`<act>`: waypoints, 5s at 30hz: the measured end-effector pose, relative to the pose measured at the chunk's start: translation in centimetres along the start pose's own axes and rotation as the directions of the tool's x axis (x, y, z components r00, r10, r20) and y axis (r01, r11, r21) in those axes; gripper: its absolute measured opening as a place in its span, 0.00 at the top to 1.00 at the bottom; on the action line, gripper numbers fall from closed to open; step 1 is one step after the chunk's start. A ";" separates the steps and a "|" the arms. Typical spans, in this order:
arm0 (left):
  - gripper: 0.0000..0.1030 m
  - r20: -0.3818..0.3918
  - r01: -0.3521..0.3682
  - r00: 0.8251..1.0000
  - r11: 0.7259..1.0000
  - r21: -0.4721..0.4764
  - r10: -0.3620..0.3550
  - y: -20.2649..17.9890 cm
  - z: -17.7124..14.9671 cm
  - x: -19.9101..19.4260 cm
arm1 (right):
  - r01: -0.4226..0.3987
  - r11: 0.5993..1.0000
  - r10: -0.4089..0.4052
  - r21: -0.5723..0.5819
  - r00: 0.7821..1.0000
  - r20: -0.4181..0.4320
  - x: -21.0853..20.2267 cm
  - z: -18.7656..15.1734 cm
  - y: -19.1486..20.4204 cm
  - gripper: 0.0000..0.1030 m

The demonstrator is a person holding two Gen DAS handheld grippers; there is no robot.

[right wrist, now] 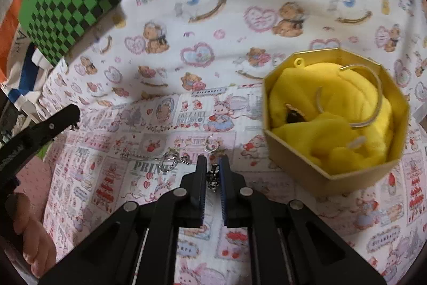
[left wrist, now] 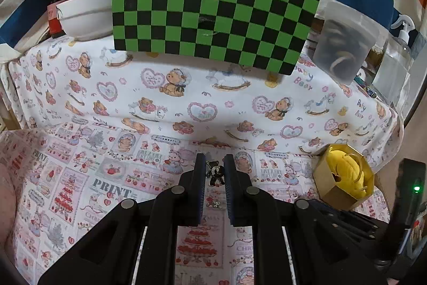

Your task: Organize jewelry

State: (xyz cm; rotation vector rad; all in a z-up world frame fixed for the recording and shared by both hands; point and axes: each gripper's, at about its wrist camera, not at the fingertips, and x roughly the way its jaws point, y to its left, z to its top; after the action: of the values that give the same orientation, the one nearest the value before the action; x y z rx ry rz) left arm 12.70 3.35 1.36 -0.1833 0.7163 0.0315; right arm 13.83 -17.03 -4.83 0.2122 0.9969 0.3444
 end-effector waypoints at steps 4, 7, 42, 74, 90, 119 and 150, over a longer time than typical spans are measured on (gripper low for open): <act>0.88 0.022 0.008 1.000 1.000 -0.007 -0.008 0.2 0.3 -0.8 | -0.050 0.999 0.050 0.003 0.998 0.038 -1.9 0.0 -0.5 0.92; 0.88 0.043 0.033 0.999 0.999 0.001 -0.033 -0.1 0.4 -1.4 | -0.081 0.997 0.081 -0.007 0.995 0.065 -3.5 0.1 -0.6 0.92; 0.88 0.015 0.140 0.989 0.973 0.184 -0.145 -10.7 -0.8 -2.9 | -0.176 0.979 0.124 0.108 0.920 0.373 -11.7 3.1 -11.3 0.92; 0.57 -0.059 0.290 0.957 0.938 0.190 -0.284 -16.3 -0.4 3.1 | -0.203 0.954 0.121 0.223 0.935 0.334 -8.0 3.6 -13.8 0.85; 0.06 0.238 0.065 0.964 0.976 0.208 -0.115 -9.1 1.4 -7.6 | -0.169 0.982 0.121 0.086 0.907 0.403 -11.7 3.0 -9.6 0.63; 0.05 0.140 -0.039 0.989 0.999 -0.003 0.039 0.7 -0.8 -3.6 | -0.097 0.983 0.132 -0.155 0.964 0.233 -7.2 -1.2 0.5 0.60; 0.05 0.108 -0.110 0.988 0.994 0.004 0.109 0.9 -1.7 -1.2 | 0.096 0.966 -0.102 -0.239 0.995 -0.013 1.6 -0.6 3.6 0.88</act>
State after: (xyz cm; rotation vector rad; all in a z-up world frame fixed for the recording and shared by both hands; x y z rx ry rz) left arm 10.59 4.01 0.77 -0.1314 0.6186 0.1419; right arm 13.41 -13.04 -5.24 -0.0594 0.9785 0.3727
